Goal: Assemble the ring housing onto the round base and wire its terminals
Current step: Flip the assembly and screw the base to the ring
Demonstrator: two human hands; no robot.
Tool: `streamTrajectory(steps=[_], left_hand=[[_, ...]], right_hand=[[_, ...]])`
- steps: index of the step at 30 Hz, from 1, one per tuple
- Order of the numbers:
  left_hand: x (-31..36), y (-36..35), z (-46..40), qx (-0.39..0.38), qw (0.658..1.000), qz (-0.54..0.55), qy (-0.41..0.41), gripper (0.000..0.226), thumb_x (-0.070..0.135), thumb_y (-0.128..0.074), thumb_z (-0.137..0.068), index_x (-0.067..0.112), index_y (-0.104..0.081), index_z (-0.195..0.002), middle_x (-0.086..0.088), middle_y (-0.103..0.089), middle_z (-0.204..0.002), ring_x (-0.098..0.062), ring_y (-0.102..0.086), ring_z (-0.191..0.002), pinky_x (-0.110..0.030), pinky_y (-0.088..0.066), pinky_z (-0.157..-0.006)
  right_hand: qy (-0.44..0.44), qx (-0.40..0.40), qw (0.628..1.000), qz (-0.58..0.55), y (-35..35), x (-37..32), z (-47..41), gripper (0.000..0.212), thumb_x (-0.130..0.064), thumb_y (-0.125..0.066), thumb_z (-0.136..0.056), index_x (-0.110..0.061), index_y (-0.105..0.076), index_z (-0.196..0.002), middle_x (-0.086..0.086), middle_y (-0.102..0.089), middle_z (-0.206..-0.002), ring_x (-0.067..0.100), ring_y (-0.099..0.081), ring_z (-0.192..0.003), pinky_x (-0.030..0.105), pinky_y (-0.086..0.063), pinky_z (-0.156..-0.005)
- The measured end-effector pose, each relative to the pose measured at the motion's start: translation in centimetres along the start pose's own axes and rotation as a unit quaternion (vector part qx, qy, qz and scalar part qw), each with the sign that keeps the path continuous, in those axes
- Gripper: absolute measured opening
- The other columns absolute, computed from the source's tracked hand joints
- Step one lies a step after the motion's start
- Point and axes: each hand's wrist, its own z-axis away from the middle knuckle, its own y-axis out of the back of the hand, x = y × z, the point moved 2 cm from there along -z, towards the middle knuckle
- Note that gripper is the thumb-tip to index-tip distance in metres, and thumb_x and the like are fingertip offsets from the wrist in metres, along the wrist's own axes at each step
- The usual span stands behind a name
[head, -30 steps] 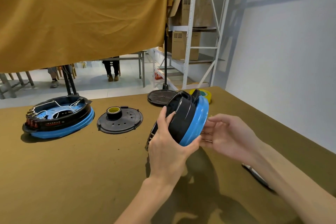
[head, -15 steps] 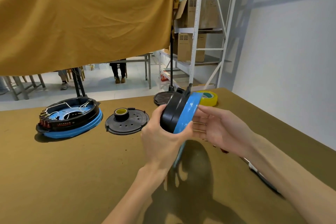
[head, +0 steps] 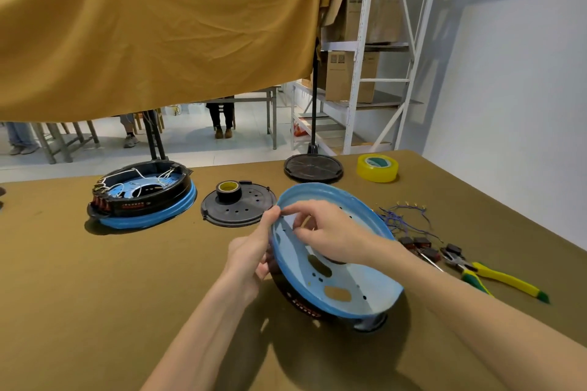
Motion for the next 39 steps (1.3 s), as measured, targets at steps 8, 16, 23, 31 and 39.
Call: streamTrajectory(steps=[8, 16, 23, 31, 39], left_hand=[[-2.5, 3.8, -1.8, -0.100, 0.994, -0.006, 0.048, 0.073, 0.062, -0.082, -0.073, 0.007, -0.069, -0.119, -0.010, -0.079, -0.107, -0.022, -0.077, -0.098, -0.029, -0.063, -0.069], [-4.2, 4.7, -2.5, -0.107, 0.990, 0.009, 0.095, 0.071, 0.058, -0.079, -0.080, 0.002, -0.066, -0.122, -0.018, -0.077, -0.111, -0.028, -0.076, -0.104, -0.033, -0.064, -0.076], [-3.9, 4.3, -2.2, -0.100, 0.990, 0.013, 0.101, 0.065, 0.053, -0.077, -0.082, 0.003, -0.067, -0.122, -0.017, -0.078, -0.110, -0.027, -0.076, -0.103, -0.033, -0.064, -0.074], [-4.0, 4.5, -2.1, -0.100, 0.991, 0.008, 0.091, 0.063, 0.052, -0.078, -0.083, 0.007, -0.064, -0.125, -0.014, -0.078, -0.113, -0.025, -0.075, -0.106, -0.038, -0.062, -0.086], [-3.7, 4.3, -1.3, -0.098, 0.992, 0.036, 0.075, 0.068, 0.049, -0.081, -0.076, 0.011, -0.064, -0.130, -0.013, -0.078, -0.111, -0.024, -0.077, -0.100, -0.030, -0.063, -0.068]], right_hand=[[0.065, -0.004, 0.989, 0.134, -4.3, 0.3, -1.0, 0.033, -0.026, -0.055, -0.104, -0.030, -0.065, -0.135, -0.005, -0.047, -0.098, 0.012, -0.050, -0.086, 0.033, -0.047, -0.078], [0.041, -0.021, 0.989, 0.139, -5.9, 1.5, -1.0, 0.029, -0.032, -0.056, -0.103, -0.027, -0.071, -0.127, -0.001, -0.052, -0.101, 0.016, -0.047, -0.097, 0.037, -0.044, -0.086], [0.002, -0.004, 0.998, 0.061, -4.7, 2.2, -3.1, 0.011, -0.031, -0.071, -0.094, -0.024, -0.078, -0.098, -0.006, -0.065, -0.087, 0.009, -0.056, -0.082, 0.038, -0.052, -0.076], [-0.066, -0.034, 0.959, 0.274, -2.4, 6.8, -0.7, 0.072, -0.066, -0.035, -0.102, -0.028, -0.023, -0.162, 0.013, -0.016, -0.169, 0.030, -0.010, -0.157, 0.046, -0.009, -0.127], [-0.132, -0.086, 0.963, 0.220, -3.6, 7.7, 2.4, 0.071, -0.063, -0.019, -0.105, -0.030, 0.001, -0.164, 0.008, 0.011, -0.172, 0.023, 0.013, -0.158, 0.043, 0.007, -0.128]])
